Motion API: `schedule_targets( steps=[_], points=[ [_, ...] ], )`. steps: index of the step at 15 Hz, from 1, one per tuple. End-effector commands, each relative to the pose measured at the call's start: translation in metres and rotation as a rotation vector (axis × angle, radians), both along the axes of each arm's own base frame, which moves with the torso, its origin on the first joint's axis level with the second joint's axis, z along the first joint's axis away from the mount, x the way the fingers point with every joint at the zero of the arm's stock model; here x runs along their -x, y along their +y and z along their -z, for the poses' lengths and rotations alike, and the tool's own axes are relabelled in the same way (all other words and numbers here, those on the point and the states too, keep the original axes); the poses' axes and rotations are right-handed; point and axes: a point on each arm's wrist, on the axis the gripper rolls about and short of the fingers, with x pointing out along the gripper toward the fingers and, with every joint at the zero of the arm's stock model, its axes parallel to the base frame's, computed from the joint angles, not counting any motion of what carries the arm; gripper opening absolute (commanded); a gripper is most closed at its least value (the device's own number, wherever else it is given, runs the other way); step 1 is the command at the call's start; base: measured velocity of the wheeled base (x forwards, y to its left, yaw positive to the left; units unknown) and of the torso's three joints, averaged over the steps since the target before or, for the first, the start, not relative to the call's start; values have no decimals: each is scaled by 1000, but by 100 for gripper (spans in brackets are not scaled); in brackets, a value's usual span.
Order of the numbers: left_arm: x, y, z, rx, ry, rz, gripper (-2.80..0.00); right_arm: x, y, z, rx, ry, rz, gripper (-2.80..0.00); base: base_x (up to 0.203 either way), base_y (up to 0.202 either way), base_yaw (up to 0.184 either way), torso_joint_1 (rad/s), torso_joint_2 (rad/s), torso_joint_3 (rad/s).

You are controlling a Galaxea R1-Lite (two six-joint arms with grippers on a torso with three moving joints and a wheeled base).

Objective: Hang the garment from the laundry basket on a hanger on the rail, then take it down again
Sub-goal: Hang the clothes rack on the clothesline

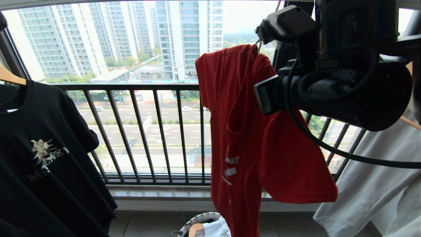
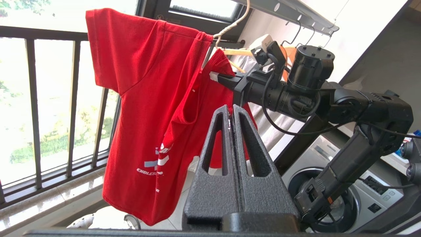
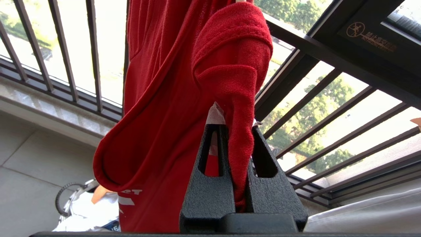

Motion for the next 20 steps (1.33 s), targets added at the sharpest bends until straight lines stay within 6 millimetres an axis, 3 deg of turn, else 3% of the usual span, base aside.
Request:
schedule_targets(
  steps=[1,9,10,12,15,20],
  points=[
    [0,0,0,1,1,5,-280,-7,8,3,25,0,0,-280,0,0,0,0,0,0],
    [2,0,-1,1,-2,5,-280,-11,14,8,73,6,-7,-280,0,0,0,0,0,0],
    [2,0,-1,0,-4,5,-280,-10,14,9,76,8,-9,0,0,0,0,0,0,0],
    [2,0,-1,0,-4,5,-280,-7,13,7,74,6,-15,0,0,0,0,0,0,0],
    [3,0,-1,0,-4,5,-280,15,9,8,74,7,-51,0,0,0,0,0,0,0],
    [3,0,-1,2,-4,5,-280,72,-39,-14,-61,-37,-122,0,0,0,0,0,0,0]
  ],
)
